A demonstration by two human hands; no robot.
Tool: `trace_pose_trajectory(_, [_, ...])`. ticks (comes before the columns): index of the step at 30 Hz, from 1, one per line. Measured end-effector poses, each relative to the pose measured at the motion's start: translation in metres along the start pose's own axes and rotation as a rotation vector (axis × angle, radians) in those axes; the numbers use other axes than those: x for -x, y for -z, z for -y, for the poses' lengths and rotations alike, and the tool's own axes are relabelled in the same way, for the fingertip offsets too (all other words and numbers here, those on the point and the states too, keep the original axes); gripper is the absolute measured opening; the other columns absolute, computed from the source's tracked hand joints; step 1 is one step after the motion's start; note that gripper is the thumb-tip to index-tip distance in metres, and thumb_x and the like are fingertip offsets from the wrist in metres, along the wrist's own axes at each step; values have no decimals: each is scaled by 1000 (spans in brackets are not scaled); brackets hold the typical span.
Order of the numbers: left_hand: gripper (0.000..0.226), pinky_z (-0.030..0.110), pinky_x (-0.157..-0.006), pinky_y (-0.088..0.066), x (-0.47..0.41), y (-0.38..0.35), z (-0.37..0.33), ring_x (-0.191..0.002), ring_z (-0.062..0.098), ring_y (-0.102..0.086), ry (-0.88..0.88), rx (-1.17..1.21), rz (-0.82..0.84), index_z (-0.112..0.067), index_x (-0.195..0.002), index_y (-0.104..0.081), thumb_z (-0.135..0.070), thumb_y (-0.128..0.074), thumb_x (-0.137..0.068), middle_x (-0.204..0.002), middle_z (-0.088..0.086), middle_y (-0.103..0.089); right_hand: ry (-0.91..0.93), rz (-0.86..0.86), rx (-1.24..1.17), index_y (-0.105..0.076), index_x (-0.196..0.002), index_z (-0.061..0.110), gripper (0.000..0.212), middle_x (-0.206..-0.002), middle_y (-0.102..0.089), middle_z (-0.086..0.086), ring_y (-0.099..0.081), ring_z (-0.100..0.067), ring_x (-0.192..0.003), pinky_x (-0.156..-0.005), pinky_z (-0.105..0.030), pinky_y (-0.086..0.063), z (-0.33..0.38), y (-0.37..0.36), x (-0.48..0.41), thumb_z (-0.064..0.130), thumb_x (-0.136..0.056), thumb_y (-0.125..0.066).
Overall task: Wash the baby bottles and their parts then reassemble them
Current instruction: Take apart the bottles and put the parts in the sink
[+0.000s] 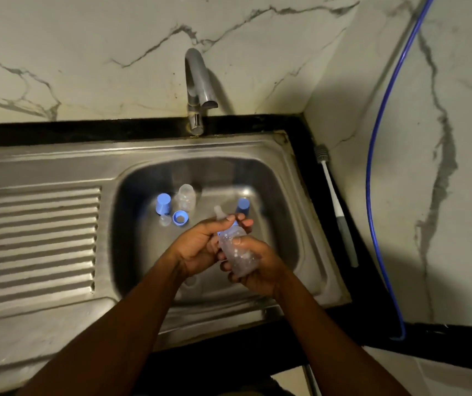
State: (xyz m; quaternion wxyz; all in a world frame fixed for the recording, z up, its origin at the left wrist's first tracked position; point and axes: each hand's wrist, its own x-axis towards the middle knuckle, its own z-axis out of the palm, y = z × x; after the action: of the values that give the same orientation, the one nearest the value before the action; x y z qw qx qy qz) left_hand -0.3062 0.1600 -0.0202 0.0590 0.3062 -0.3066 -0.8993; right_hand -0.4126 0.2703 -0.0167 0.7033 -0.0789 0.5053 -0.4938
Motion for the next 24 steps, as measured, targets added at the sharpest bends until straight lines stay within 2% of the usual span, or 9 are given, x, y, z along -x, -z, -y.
trace_pose_trajectory(3, [19,34,-69,-45,-1,-3,2,-84,24,-60,1,7,-54,-8,-100,-70,-19,-61,-87,-106,15,-67,81,-120,156,-70,-102,4,34,-80,-67,-8,-66,-19,-69,-53,-29,-51,-7,-1,4,28,-80,-68])
trace_pose_trajectory(6, [17,39,-86,-53,-7,-5,9,-94,25,-65,-64,40,-173,-3,-108,-68,-7,-60,-93,-107,16,-66,205,-248,325,-68,-107,-2,25,-81,-67,-17,-66,-23,-68,-54,-34,-54,-14,-1,4,12,-87,-70])
trace_pose_trajectory(10, [15,42,-96,-54,-15,-10,14,-103,27,-69,-142,-125,-385,-9,-106,-72,-8,-68,-92,-109,13,-73,391,-483,645,-71,-100,9,53,-87,-74,-8,-70,-20,-80,-77,-46,-59,-28,-3,-16,41,-57,-74])
trace_pose_trajectory(12, [19,40,-97,-55,-19,-20,16,-100,27,-71,-178,-181,-513,-8,-110,-69,-10,-70,-91,-104,12,-74,397,-580,929,-67,-112,16,59,-102,-72,-1,-69,-17,-94,-86,-35,-55,-30,-2,-26,50,-65,-73])
trace_pose_trajectory(15, [11,28,-73,-54,-19,-41,21,-72,22,-65,-230,-311,-658,-11,-102,-56,-19,-63,-97,-76,9,-63,568,-738,1158,-60,-114,7,57,-97,-69,-8,-69,-29,-86,-71,-34,-53,-35,-6,-28,53,-80,-54])
trace_pose_trajectory(17, [15,34,-81,-54,-22,-45,23,-84,25,-67,-254,-396,-730,-16,-97,-53,-26,-65,-96,-83,7,-64,722,-811,1223,-61,-107,2,55,-84,-68,-13,-68,-34,-69,-57,-38,-52,-39,-9,-31,47,-83,-43])
trace_pose_trajectory(19, [19,35,-82,-54,-20,-44,21,-89,23,-68,-237,-405,-720,-14,-100,-57,-29,-68,-94,-89,5,-67,711,-829,1211,-60,-109,2,50,-85,-68,-13,-69,-34,-70,-58,-37,-52,-41,-9,-33,45,-86,-48])
trace_pose_trajectory(21, [13,31,-74,-51,-17,-38,14,-86,23,-68,-187,-318,-605,-12,-100,-64,-24,-66,-95,-86,6,-70,546,-796,1109,-57,-114,9,48,-96,-70,-7,-69,-27,-84,-69,-35,-54,-32,-2,-33,46,-83,-65])
trace_pose_trajectory(24, [15,35,-79,-48,-9,-20,1,-92,26,-64,-111,-144,-396,-16,-94,-69,-7,-57,-92,-93,9,-72,359,-601,841,-62,-105,21,44,-94,-70,3,-66,-16,-83,-71,-26,-49,-16,14,-30,38,-70,-84])
